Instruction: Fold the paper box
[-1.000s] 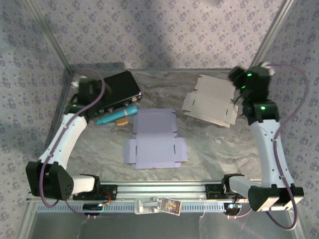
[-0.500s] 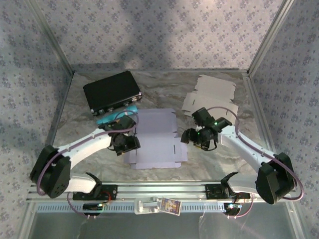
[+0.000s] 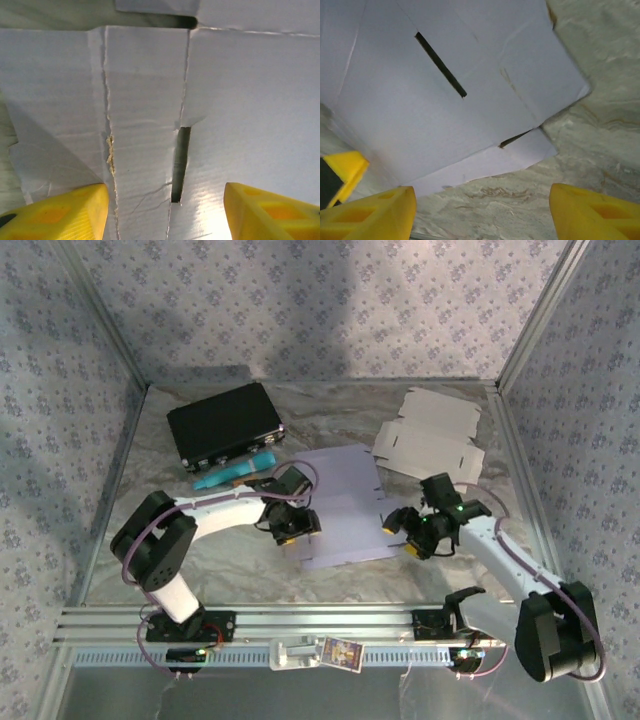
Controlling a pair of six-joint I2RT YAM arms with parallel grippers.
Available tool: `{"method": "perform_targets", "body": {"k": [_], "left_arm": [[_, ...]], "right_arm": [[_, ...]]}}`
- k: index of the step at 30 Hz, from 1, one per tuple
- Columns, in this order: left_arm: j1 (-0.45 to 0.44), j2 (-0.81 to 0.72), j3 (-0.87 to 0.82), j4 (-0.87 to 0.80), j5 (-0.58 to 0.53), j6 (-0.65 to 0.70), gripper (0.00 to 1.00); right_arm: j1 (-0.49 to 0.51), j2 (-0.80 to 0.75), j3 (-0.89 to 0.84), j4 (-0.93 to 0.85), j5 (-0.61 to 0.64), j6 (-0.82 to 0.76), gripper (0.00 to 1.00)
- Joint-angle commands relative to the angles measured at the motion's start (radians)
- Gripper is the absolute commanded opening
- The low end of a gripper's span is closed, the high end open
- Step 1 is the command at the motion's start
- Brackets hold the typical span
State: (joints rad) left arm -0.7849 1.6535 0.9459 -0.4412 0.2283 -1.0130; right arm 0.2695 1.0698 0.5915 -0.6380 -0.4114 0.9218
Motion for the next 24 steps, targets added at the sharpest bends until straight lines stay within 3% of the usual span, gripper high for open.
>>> {"method": "perform_targets", "body": {"k": [1,10,14,24], "left_arm": [[-0.004,-0.003,0.057,0.026,0.079,-0.014,0.63],[0.1,-0.096,0.079,-0.121,0.078,0.055,0.63],[0.142,-0.064,0.09,-0.094,0.091,0.072,0.63],[0.142,0.064,0.193,-0.112,0.046,0.149,0.61]], "right_arm": [[-0.077,-0.031,-0.086,0.104,-0.11,0.071,0.72],[-0.179,-0.07,-0.177,0.259,-0.139,0.158,0.68],[-0.208,-0.052,-0.222,0.347,-0.149,0.197,0.62],[-0.262,-0.035,-0.277,0.441,-0.154,0.216,0.57]]}}
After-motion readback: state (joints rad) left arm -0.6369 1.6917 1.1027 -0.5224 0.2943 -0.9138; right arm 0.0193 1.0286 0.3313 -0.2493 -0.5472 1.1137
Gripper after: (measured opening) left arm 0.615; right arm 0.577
